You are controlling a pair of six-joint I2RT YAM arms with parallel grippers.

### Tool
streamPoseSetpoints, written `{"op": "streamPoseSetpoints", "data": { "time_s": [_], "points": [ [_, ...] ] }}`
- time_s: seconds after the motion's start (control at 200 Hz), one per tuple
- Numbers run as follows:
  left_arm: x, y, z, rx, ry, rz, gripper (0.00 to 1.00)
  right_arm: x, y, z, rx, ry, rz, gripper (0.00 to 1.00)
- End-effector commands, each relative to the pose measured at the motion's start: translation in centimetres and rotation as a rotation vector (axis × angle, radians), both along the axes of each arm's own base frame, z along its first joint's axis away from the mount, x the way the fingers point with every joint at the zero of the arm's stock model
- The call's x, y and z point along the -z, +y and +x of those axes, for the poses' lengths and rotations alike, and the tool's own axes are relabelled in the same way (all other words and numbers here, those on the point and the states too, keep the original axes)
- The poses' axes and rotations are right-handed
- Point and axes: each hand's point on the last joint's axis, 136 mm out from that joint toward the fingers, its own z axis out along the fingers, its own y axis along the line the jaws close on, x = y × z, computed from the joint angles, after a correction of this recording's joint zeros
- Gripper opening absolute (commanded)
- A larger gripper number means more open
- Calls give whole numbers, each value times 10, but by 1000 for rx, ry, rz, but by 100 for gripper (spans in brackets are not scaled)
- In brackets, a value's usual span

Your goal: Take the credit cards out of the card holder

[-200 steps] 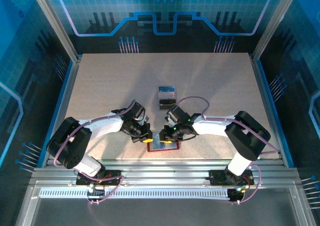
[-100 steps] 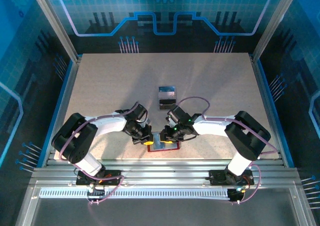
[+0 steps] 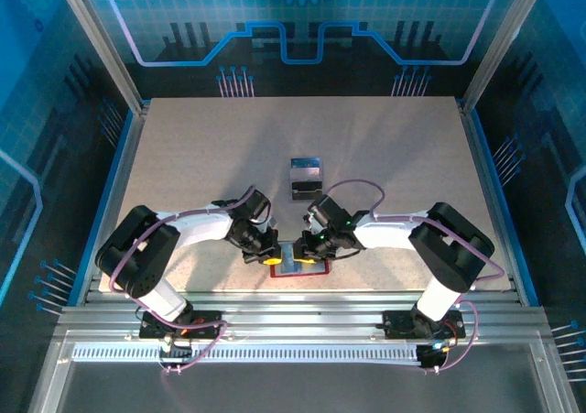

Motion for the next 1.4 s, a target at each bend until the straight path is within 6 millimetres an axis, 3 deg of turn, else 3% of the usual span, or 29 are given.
{"op": "streamPoseSetpoints", "data": {
  "time_s": [0.0,0.175,0.395,0.665,1.141,1.396],
  "points": [
    [21,17,-12,15,40,109,2,-8,3,1,16,7,65,19],
    [21,17,-12,14,41,109,2,-18,2,4,30,-17,99,12],
    [19,17,-11,14,34,109,2,-18,-3,5,39,-16,92,6],
    [13,16,-6,9,11,108,2,-18,-21,4,40,-24,50,0],
    [-22,5,14,13,-85,53,6,-59,-55,20,-26,-148,3,0],
    [-45,6,26,-2,-155,17,14,-91,-66,34,-248,-309,-62,0]
  ]
}}
